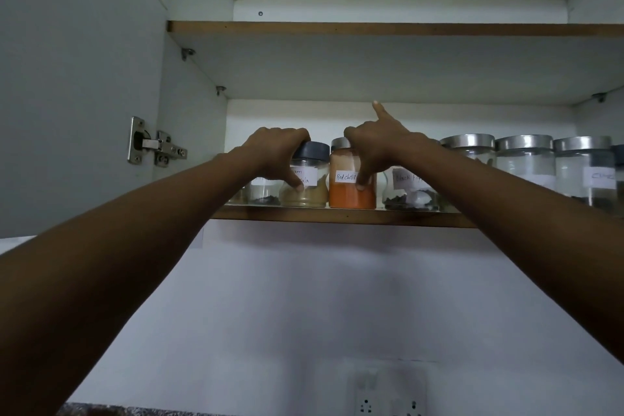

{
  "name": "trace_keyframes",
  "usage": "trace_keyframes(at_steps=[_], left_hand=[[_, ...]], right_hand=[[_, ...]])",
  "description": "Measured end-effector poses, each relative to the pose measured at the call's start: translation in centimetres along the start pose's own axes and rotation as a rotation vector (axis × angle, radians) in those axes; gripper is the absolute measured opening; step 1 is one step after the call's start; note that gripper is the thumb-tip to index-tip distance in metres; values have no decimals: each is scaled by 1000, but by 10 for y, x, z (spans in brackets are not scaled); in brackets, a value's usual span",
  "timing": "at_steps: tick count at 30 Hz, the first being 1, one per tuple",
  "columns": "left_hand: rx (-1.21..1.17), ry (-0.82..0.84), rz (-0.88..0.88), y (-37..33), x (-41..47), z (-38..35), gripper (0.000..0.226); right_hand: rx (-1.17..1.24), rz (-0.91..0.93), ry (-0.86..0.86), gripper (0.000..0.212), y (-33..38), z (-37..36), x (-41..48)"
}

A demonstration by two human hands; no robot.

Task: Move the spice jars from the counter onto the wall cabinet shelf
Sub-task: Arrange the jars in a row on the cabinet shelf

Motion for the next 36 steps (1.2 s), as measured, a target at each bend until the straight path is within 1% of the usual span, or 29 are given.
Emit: trace_keyframes(at_steps=[4, 8, 13, 21, 26, 28, 31, 36], left_hand=[[-19, 13, 20, 6, 9, -12, 75], [9, 54, 39, 12, 23, -25, 77], [44, 59, 47, 22, 41, -50, 76], [114, 53, 45, 45, 70, -85, 77], [149, 78, 40, 49, 88, -101, 77], [176, 98, 38, 48, 93, -104, 77], [256, 118, 28, 42, 99, -106, 77], [384, 139, -6, 36, 111, -109, 79]], right_hand=[[-46, 1, 22, 71, 5, -6, 10], [-69, -5, 57, 81, 10, -16, 30], [-84, -24, 99, 91, 15, -41, 65], [-94, -3, 94, 86, 16, -71, 109], [-100, -17, 101, 90, 17, -77, 124], [-91, -27, 105, 89, 15, -81, 127], [-61, -53, 117, 88, 13, -89, 131], [-12, -106, 123, 95, 8, -101, 139]])
Point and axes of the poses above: each hand's wrist, its own x-axis towards the middle knuckle, its own z-axis out of the back of the hand, y = z × x, the point moved 6 cm from there along x, towards the middle knuckle, and after that the axes turned 2 degrees about y, right-handed, at the moved point
